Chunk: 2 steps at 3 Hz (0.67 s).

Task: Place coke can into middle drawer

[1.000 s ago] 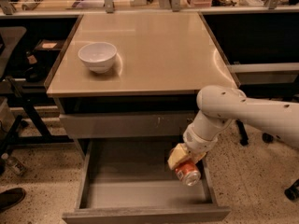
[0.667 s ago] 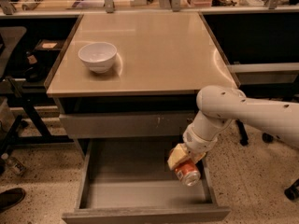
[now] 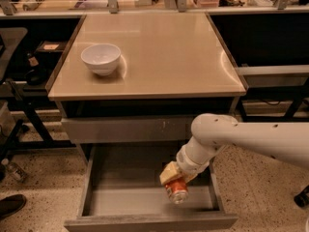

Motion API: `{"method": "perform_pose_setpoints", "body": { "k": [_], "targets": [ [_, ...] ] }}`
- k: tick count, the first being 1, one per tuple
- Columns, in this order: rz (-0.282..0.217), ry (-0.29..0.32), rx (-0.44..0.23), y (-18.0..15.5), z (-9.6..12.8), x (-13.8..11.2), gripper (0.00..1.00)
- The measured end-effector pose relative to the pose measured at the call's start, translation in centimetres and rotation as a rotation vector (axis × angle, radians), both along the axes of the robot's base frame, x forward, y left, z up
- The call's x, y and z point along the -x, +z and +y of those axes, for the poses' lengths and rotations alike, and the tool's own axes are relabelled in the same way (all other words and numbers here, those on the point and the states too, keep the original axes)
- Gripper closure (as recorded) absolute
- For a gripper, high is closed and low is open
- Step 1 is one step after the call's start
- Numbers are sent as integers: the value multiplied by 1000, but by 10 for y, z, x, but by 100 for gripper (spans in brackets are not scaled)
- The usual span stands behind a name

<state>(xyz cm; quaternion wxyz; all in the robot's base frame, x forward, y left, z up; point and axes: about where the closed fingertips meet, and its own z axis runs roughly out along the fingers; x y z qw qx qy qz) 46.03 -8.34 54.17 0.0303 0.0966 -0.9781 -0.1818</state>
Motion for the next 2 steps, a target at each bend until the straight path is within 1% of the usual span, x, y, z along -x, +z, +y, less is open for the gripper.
{"method": "perform_pose_setpoints", "body": {
  "k": [1,2],
  "targets": [
    [-29,-37,-37,-18,26,-5,100],
    [-19,-29,-88,-27,52,-3,100]
  ]
}}
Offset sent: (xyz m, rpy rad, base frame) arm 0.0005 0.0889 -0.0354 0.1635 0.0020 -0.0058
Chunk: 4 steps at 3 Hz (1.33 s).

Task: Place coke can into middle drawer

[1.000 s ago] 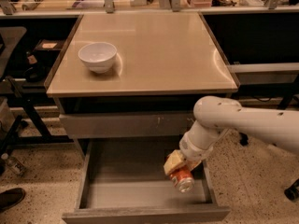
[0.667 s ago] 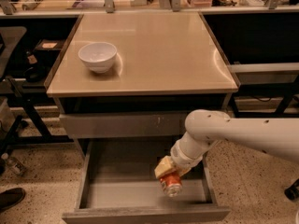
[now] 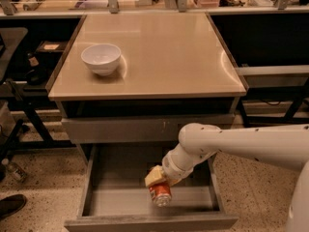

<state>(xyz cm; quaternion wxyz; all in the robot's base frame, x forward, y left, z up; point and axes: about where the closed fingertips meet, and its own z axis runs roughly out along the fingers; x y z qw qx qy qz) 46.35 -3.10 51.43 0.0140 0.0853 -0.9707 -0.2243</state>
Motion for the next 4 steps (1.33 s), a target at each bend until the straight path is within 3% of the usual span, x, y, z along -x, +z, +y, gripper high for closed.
{"method": "perform_pose_setpoints", "body": {
  "k": [1,3,4],
  "targets": [
    [2,1,-2,-1,1,1,100],
    [34,-46,-41,-61,29,7,100],
    [25,-70,-61,-83,41,0,100]
  ]
}}
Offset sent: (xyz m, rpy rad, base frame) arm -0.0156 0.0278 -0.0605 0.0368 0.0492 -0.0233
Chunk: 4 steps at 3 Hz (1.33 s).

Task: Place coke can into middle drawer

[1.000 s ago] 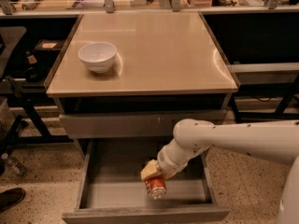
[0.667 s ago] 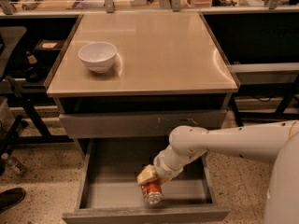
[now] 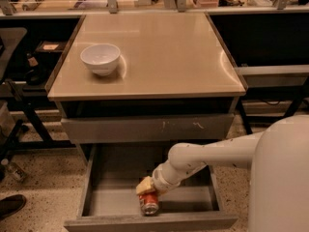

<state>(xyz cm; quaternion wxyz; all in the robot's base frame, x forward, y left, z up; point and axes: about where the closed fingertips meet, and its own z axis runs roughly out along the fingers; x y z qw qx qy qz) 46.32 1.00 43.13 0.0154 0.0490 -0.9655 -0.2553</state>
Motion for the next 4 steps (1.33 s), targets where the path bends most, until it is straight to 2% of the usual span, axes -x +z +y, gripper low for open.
{"method": "perform_pose_setpoints", "body": {
  "k": [2,4],
  "targets": [
    [-21,-8,-28,-18,13,-23,100],
    [-30,-37,-54,-35,15,-29,100]
  ]
}}
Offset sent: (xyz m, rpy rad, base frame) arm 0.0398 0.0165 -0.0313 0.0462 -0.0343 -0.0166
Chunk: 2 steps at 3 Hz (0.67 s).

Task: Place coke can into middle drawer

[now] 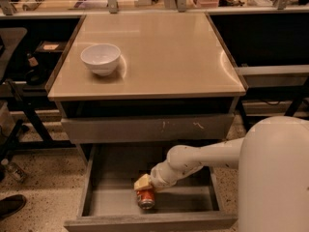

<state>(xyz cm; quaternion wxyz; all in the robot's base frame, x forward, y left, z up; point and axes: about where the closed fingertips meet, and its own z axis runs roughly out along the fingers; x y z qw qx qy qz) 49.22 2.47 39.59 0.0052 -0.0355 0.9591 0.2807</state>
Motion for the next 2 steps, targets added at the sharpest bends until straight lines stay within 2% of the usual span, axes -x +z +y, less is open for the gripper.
{"method": "perform_pose_setpoints", "body": {
  "k": [2],
  "targets": [
    [-2,-20,-18,-26,-7,-13,100]
  ]
}}
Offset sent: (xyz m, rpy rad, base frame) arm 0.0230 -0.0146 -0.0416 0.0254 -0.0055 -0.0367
